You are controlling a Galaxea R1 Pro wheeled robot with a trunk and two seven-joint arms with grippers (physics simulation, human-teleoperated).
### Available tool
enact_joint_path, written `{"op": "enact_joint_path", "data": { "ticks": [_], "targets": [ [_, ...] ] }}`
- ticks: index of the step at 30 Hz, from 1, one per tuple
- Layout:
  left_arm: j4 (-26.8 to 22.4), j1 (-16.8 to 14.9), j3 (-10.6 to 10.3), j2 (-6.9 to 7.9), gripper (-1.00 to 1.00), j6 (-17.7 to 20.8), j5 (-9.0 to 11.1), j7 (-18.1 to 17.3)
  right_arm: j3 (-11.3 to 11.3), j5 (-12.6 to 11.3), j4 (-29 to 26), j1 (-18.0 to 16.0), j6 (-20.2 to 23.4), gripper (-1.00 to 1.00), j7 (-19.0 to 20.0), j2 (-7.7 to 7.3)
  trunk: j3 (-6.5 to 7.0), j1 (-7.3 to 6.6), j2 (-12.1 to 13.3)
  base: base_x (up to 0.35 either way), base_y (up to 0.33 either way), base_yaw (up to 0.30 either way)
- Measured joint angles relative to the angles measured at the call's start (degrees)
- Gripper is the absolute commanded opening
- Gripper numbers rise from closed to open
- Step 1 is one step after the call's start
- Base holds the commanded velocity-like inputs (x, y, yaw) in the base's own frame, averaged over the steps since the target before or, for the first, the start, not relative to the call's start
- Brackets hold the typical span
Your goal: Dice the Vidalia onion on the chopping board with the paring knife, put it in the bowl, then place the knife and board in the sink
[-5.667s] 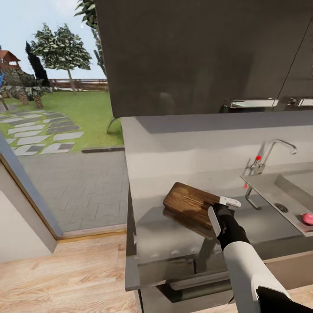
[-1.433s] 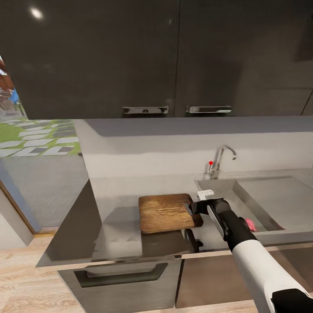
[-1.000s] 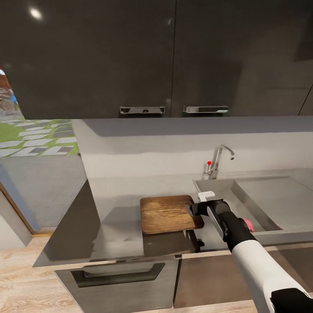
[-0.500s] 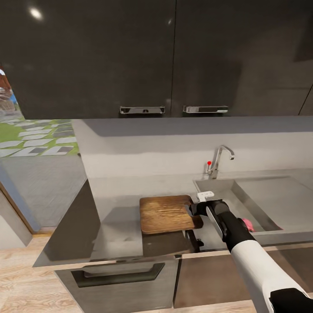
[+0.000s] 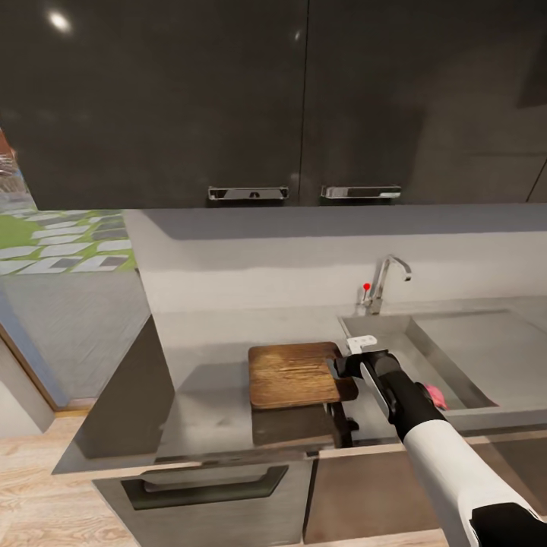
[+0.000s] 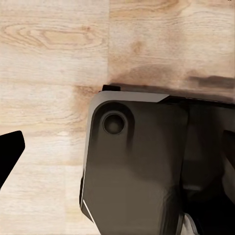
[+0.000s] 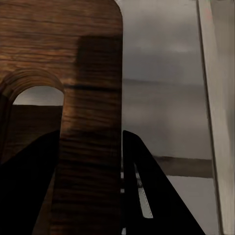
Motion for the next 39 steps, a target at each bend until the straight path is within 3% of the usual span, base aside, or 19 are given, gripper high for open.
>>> {"op": "enact_joint_path", "data": {
  "ticks": [39],
  "targets": [
    [0.0, 0.0, 0.0, 0.0, 1.0, 0.0, 0.0, 0.0, 0.16, -0.04, 1.23, 0.01, -0.12, -1.0, -0.12, 0.13, 0.0, 0.01, 0.0, 0.001, 0.0, 0.0]
  ]
}}
